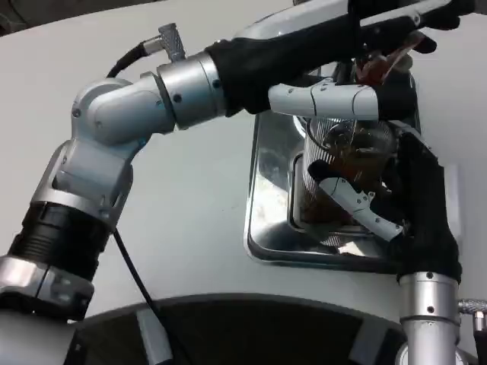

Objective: Grasp the cup under the faucet to collect the drink, then remove the cup.

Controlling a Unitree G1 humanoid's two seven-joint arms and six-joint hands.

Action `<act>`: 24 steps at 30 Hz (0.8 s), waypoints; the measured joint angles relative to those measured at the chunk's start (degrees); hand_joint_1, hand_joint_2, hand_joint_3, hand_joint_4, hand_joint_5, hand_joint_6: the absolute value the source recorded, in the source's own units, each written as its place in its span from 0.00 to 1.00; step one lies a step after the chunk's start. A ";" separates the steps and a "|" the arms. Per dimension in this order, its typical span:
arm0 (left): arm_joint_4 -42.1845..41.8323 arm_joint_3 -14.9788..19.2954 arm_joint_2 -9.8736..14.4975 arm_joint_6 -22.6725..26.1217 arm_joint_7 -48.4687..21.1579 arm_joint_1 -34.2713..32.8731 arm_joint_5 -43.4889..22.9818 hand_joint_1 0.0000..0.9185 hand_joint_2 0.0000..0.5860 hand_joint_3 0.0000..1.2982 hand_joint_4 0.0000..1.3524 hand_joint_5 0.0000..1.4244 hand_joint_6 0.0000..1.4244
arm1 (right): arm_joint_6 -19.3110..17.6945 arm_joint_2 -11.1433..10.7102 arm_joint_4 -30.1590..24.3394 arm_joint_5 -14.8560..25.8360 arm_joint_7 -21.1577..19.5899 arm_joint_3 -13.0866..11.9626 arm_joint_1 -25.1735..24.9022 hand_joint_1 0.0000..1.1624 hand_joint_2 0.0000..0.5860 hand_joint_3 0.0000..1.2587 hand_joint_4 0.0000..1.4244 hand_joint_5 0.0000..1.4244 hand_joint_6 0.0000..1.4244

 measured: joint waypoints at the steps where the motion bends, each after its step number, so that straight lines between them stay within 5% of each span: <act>1: -0.28 0.20 0.00 -0.04 0.08 0.14 -0.03 0.00 0.13 0.03 0.02 0.09 0.13 | -0.09 0.07 0.00 0.00 0.00 0.01 0.01 0.63 0.42 0.40 0.42 0.44 0.28; 24: -10.90 6.92 1.79 0.79 1.34 4.53 -3.43 0.00 0.14 0.07 0.08 0.13 0.16 | -0.66 1.12 -2.89 -1.60 -1.03 -0.02 3.32 0.64 0.40 0.46 0.47 0.52 0.36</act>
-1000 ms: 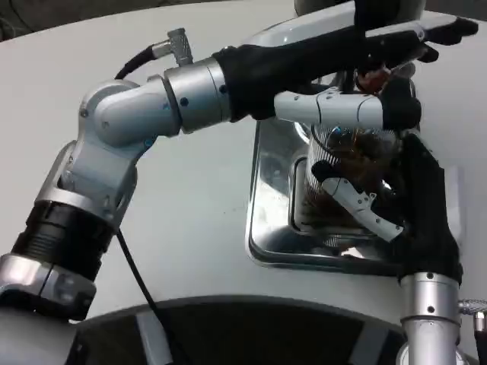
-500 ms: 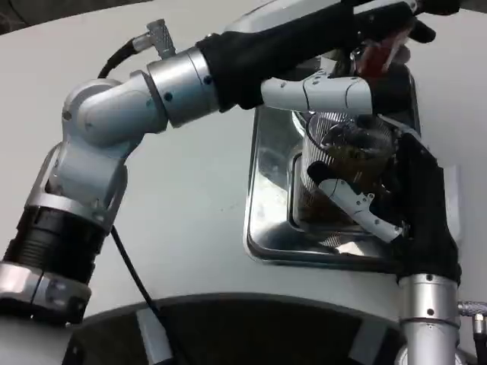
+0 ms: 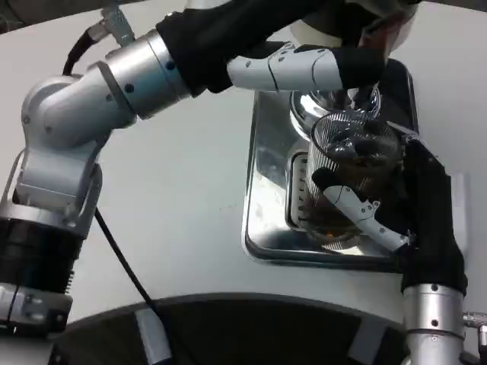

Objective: Grasp the cup under the faucet to collect the drink, then remove the cup.

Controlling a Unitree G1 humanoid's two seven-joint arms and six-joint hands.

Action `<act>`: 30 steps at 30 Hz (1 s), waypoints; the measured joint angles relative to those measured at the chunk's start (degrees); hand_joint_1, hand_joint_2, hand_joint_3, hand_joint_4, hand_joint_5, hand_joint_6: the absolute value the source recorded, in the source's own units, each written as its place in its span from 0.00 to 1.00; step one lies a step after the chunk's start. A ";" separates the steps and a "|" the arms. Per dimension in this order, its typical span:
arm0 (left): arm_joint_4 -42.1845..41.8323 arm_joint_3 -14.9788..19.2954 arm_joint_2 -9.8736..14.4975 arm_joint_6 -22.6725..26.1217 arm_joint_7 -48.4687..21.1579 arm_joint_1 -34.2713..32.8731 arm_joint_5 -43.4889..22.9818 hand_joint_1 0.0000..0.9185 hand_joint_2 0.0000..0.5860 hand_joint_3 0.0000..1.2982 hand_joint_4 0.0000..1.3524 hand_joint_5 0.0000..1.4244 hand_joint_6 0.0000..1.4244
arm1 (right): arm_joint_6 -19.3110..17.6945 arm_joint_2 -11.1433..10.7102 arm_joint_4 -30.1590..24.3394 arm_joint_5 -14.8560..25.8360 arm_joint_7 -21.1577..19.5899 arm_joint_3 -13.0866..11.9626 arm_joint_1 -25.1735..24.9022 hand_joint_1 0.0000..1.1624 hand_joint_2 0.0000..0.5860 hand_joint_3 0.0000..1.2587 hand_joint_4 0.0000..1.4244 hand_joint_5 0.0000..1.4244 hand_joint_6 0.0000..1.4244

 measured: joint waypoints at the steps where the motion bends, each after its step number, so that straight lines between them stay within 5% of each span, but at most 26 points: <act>1: -0.53 0.11 0.06 0.37 0.03 0.27 -0.27 0.00 0.14 0.07 0.08 0.13 0.17 | 0.01 0.03 -0.25 -0.12 0.00 0.01 0.23 0.65 0.38 0.47 0.48 0.53 0.37; 21: -11.46 8.95 7.02 7.64 3.23 13.41 -5.67 0.00 0.15 0.09 0.10 0.15 0.18 | 0.04 -0.39 -5.49 -3.43 -0.69 -0.12 5.33 0.68 0.35 0.52 0.54 0.62 0.50; 30: -13.12 11.81 7.87 9.10 5.56 18.58 -6.11 0.00 0.15 0.10 0.11 0.16 0.18 | 0.00 -1.60 -6.24 -3.69 -0.69 -0.11 6.20 0.72 0.32 0.53 0.55 0.66 0.55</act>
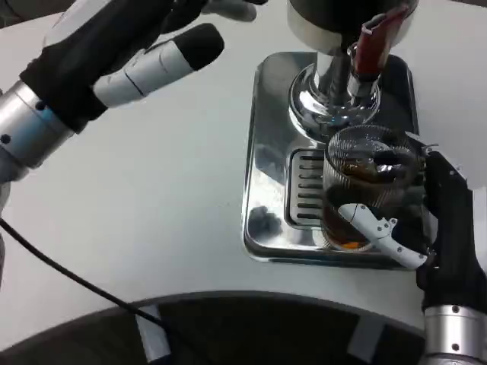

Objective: Grasp the cup under the faucet to collect the drink, then remove the cup.

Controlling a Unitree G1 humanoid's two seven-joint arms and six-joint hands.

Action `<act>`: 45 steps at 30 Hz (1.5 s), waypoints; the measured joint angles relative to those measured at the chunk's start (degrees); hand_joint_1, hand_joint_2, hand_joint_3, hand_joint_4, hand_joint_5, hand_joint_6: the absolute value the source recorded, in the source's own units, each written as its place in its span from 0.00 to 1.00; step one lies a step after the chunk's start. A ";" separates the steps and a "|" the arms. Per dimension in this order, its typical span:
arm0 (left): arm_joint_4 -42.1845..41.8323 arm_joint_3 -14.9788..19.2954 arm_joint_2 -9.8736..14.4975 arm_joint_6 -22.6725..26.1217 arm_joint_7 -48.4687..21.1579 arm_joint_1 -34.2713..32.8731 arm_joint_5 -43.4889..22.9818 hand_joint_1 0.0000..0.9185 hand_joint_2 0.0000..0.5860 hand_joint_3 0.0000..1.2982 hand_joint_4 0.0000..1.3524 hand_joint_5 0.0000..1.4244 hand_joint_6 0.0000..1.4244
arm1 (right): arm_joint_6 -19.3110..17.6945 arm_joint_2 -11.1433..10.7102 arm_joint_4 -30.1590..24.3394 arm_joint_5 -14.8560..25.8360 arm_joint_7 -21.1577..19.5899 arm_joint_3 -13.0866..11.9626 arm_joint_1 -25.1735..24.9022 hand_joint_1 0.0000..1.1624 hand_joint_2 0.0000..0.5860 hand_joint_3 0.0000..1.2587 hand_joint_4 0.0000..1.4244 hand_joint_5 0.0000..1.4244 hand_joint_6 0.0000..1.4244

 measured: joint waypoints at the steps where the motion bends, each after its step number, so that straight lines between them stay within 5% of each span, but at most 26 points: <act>1: -0.51 0.47 0.01 0.29 0.44 1.15 -0.26 0.00 0.15 0.10 0.11 0.16 0.18 | -0.01 -0.21 -0.14 -0.07 0.00 -0.02 0.14 0.72 0.32 0.54 0.55 0.68 0.56; 21: -10.76 4.80 0.01 3.82 7.84 19.66 -1.69 0.00 0.15 0.13 0.15 0.17 0.19 | -0.01 -2.27 -5.82 -1.21 0.77 -0.49 5.67 0.79 0.24 0.58 0.59 0.74 0.65; 45: -14.69 3.12 -1.56 4.09 9.41 32.98 -1.14 0.00 0.17 0.14 0.15 0.18 0.19 | 0.00 -2.73 -15.70 -1.75 3.88 -0.78 12.00 0.82 0.21 0.61 0.61 0.75 0.71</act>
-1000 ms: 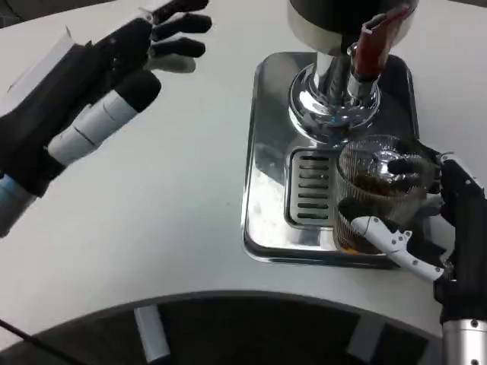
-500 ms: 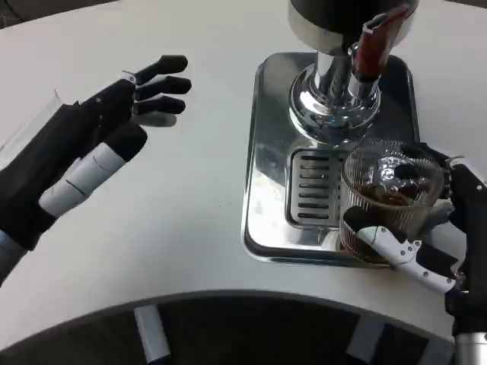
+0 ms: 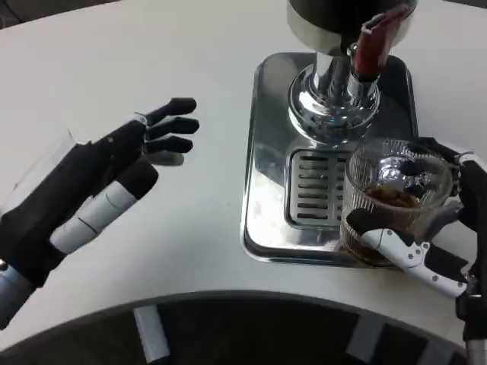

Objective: Grasp the cup under the faucet to collect the drink, then remove the cup.

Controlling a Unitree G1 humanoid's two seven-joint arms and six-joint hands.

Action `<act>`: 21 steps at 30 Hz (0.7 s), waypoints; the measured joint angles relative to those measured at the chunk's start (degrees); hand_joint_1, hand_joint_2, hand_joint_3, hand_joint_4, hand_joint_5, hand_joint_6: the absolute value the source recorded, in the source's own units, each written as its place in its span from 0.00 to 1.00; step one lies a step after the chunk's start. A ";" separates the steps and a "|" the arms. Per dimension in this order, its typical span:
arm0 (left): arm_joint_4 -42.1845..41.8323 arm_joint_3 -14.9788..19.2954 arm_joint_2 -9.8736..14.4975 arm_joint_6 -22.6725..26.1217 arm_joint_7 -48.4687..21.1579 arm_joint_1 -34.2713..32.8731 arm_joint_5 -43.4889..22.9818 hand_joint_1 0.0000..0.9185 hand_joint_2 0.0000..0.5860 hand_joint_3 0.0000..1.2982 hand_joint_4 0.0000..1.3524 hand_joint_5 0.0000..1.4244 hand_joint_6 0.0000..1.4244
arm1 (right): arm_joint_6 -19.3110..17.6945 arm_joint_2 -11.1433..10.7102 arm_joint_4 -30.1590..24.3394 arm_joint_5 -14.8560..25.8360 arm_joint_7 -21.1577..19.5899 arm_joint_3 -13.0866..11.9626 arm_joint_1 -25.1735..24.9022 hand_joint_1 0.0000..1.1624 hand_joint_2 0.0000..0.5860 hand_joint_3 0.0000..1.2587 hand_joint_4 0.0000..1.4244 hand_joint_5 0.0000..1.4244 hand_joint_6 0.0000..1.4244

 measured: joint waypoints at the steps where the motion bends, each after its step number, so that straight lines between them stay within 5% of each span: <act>1: -0.29 -0.16 -0.24 0.00 0.01 1.08 0.12 0.00 0.17 0.14 0.15 0.18 0.19 | 0.00 -0.05 -1.10 0.01 0.53 0.04 0.95 0.82 0.21 0.61 0.61 0.75 0.71; 21: -5.44 -1.20 -2.38 -1.67 0.23 7.51 1.93 0.00 0.17 0.14 0.15 0.18 0.18 | -0.05 0.85 -12.96 0.11 5.10 1.09 12.24 0.84 0.20 0.63 0.63 0.76 0.75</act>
